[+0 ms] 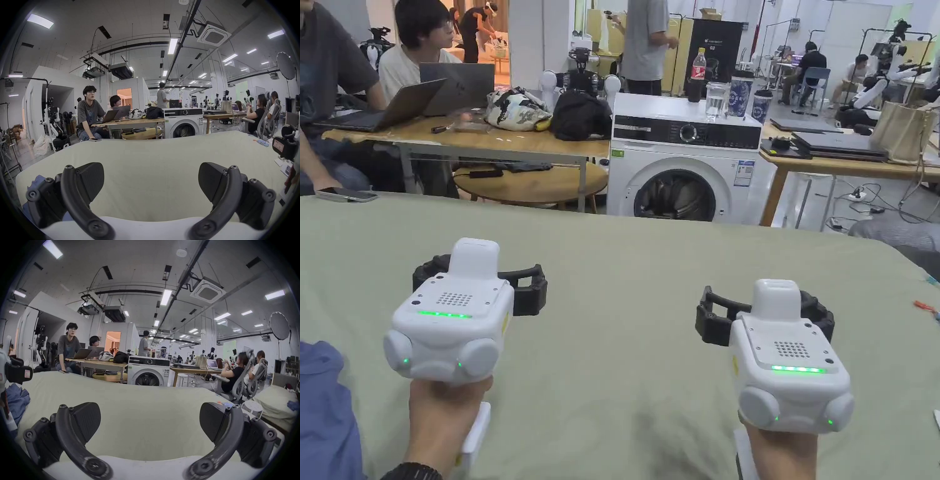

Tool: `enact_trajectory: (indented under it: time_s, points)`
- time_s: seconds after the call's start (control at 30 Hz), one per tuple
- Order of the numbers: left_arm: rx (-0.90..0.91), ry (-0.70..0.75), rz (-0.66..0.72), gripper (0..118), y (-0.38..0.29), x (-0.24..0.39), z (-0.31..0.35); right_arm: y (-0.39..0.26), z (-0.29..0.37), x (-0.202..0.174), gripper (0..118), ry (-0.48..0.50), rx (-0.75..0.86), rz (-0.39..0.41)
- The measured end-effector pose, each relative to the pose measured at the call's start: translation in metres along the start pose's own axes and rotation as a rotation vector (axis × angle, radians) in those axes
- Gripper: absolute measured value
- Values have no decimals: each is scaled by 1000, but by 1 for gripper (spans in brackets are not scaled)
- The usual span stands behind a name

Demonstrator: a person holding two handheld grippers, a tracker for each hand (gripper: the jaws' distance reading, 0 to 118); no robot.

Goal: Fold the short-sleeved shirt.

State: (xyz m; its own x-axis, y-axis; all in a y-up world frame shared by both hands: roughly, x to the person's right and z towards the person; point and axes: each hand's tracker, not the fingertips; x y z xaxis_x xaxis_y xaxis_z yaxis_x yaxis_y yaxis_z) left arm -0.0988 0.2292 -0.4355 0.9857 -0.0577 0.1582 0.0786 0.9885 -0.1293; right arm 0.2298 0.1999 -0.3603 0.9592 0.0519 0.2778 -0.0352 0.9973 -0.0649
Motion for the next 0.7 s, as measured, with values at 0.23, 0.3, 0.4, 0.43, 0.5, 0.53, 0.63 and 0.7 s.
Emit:
enact_trajectory:
  time_s: [0.23, 0.3, 0.4, 0.43, 0.5, 0.53, 0.63, 0.7]
  points:
    - [15, 0, 76, 115, 1, -8, 2, 3, -1, 8, 118, -8, -39, -56]
    - [17, 14, 76, 115, 1, -9, 2, 5, -1, 7, 118, -4, -39, -30]
    - [14, 8, 81, 115, 1, -11, 1, 6, -1, 7, 118, 1, -32, -21]
    - [8, 8, 74, 115, 1, -11, 0, 7, -1, 8, 118, -6, -31, -23]
    - [8, 12, 58, 115, 0, -11, 1, 7, -1, 8, 118, -16, -29, -30]
    - [8, 7, 47, 115, 0, -11, 1, 7, -1, 8, 118, -19, -30, -32]
    - [7, 10, 23, 115, 0, -9, 2, 7, 0, 7, 118, -20, -36, -33]
    - [15, 8, 10, 115, 1, -8, 3, 7, 0, 7, 118, -9, -38, -34]
